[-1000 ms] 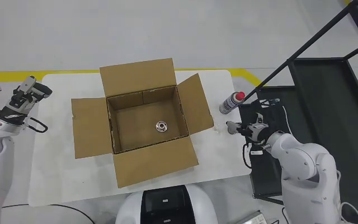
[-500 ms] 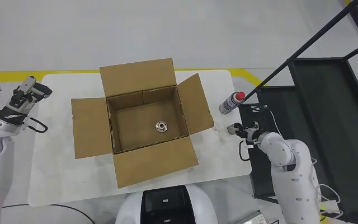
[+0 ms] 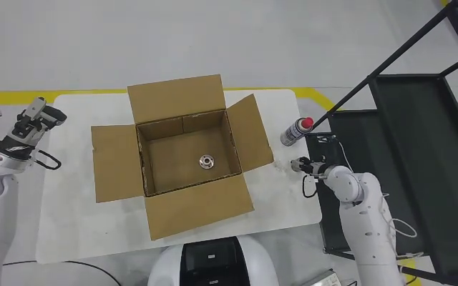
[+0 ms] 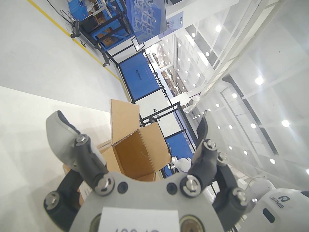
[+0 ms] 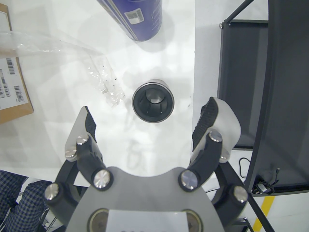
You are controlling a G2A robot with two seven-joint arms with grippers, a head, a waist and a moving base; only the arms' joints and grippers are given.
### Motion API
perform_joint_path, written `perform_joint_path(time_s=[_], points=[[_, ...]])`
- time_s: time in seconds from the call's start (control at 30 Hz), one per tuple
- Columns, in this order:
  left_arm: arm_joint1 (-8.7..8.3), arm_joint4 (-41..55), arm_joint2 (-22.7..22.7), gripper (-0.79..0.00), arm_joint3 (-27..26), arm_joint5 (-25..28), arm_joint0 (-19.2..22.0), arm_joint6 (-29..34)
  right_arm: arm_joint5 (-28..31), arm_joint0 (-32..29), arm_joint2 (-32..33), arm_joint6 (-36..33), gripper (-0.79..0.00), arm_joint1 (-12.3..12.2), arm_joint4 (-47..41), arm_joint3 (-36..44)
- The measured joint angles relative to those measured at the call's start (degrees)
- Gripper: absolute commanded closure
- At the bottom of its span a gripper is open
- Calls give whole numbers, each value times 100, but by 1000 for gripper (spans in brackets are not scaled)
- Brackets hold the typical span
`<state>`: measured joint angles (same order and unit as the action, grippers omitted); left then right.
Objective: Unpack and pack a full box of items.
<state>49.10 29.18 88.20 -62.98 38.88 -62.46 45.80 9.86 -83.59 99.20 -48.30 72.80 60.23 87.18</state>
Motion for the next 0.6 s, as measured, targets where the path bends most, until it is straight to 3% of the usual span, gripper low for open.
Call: perform_joint_path(time_s=[0.3, 0.37, 0.4, 0.43, 0.53, 0.6], points=[[0, 0, 0, -785, 0, 0, 0, 0, -14, 371, -332, 122, -785, -25, 168, -586], [0, 0, 0, -785, 0, 0, 0, 0, -84, 418, -399, 164, -557, -33, 297, -663], [0, 0, 0, -785, 0, 0, 0, 0, -144, 442, -422, 184, -363, -36, 374, -698], [0, 0, 0, -785, 0, 0, 0, 0, -220, 463, -444, 205, -274, -39, 448, -725], [0, 0, 0, -785, 0, 0, 0, 0, -396, 486, -489, 189, -80, -41, 486, -759], [0, 0, 0, -785, 0, 0, 0, 0, -424, 474, -506, 140, 0, -51, 511, -752]])
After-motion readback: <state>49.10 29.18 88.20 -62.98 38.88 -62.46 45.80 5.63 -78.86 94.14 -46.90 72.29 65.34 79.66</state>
